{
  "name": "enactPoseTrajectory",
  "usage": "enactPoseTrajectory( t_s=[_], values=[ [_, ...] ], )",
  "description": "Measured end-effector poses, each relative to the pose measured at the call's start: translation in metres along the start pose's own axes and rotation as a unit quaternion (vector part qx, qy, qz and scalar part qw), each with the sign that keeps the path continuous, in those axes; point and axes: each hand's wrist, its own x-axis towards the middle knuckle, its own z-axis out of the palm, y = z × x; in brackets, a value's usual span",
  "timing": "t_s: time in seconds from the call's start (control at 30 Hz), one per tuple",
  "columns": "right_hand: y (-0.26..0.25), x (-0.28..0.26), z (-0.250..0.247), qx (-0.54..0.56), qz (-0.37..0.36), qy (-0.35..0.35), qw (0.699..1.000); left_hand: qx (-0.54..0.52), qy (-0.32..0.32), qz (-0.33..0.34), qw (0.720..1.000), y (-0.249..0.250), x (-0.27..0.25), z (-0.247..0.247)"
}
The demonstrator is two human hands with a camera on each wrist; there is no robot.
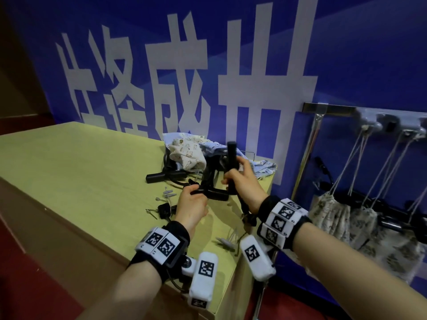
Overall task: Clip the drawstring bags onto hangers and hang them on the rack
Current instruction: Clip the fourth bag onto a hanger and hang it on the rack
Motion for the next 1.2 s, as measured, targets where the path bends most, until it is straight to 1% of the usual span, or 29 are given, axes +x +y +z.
enactPoseTrajectory(
  t_s=[0.03,0.07,0.13,0.2,0.27,0.33,0.47,0.6,0.77,1.0,1.13,1.2],
  values=[
    [-0.005,0.002,-0.003,0.047,0.011,0.005,0.999,0.008,-0.005,0.002,1.0,0.0,0.001,0.0],
    [-0.008,0.003,-0.006,0.069,0.016,0.013,0.997,0.028,-0.012,0.002,1.0,0.0,0.001,0.0],
    [-0.01,0.005,-0.012,0.05,0.009,0.039,0.998,0.058,-0.018,-0.002,0.998,-0.001,0.002,0.0],
    [-0.01,0.002,-0.018,0.018,-0.014,0.068,0.997,0.062,-0.015,-0.008,0.998,-0.001,0.003,0.001],
    [-0.015,-0.003,-0.023,0.02,-0.037,0.08,0.996,0.059,-0.011,-0.014,0.998,-0.002,0.003,0.002],
    [-0.022,-0.01,-0.027,0.023,-0.049,0.076,0.996,0.061,-0.008,-0.017,0.998,-0.002,0.004,0.002],
    [-0.034,-0.027,-0.033,-0.024,-0.08,0.047,0.995,0.076,-0.009,-0.018,0.997,-0.002,0.006,0.004],
    [-0.04,-0.048,-0.039,-0.035,-0.096,0.025,0.994,0.087,-0.018,-0.014,0.996,-0.001,0.007,0.005],
    [-0.039,-0.067,-0.052,-0.073,-0.146,0.035,0.986,0.076,-0.024,-0.007,0.997,0.002,0.004,0.015],
    [-0.038,-0.082,-0.07,-0.124,-0.173,0.025,0.977,0.093,-0.038,0.056,0.993,0.021,0.0,0.034],
    [-0.031,-0.093,-0.079,-0.142,-0.171,0.011,0.975,0.132,0.003,0.109,0.985,0.026,0.007,0.036],
    [-0.028,-0.097,-0.085,-0.15,-0.168,0.009,0.974,0.14,-0.001,0.115,0.984,0.029,0.011,0.039]
  ],
)
